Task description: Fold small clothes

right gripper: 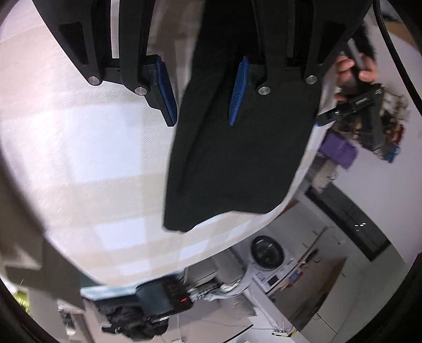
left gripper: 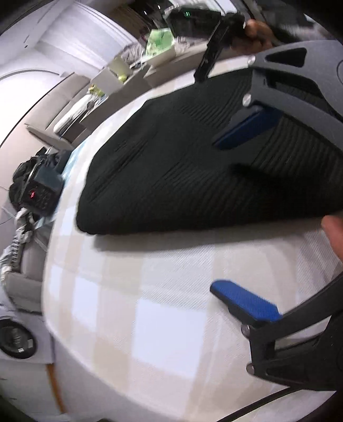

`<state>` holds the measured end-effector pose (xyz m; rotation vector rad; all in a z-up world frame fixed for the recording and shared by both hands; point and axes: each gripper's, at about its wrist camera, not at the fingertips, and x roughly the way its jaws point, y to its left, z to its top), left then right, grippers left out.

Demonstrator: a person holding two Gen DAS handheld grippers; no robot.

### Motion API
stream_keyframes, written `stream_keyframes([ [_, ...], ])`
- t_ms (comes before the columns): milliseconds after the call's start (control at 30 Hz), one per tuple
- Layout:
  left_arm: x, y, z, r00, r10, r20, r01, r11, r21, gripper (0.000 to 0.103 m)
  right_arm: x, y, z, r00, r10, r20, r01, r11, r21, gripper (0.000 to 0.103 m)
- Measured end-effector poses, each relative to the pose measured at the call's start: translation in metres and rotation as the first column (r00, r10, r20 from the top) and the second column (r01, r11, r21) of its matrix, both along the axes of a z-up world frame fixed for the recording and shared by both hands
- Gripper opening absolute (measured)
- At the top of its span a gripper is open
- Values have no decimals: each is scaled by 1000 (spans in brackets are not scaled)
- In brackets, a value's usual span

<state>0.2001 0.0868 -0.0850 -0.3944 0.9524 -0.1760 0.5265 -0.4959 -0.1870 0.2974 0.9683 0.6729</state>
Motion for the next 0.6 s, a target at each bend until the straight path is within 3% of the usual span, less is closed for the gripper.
stream_keyframes([
  [133,-5,-5,-2,1000,-18,-2,18,1000,11,73,-2,5,-4,999,3,-36,-2,1000,24,50],
  [167,-6,-5,-2,1000,-26,-3,26,1000,-11,67,-3,5,-5,999,2,-34,-1,1000,26,51],
  [233,-9,-2,-4,999,-35,-6,35,998,-51,65,0,5,-7,999,1,-35,0,1000,18,53],
  [333,-6,0,-5,1000,-10,-9,9,999,-42,49,-4,6,-8,1000,-3,5,3,1000,-10,52],
  [400,-2,2,-8,1000,-14,-15,13,995,-97,32,-5,10,-9,1000,4,17,-4,1000,-17,47],
  [467,4,4,-11,1000,-7,-15,5,991,-135,30,-4,13,-12,1000,7,13,-7,1000,-12,32],
  [600,18,1,-10,1000,1,-7,-2,992,-124,26,2,27,-11,999,18,28,-17,999,-35,26],
])
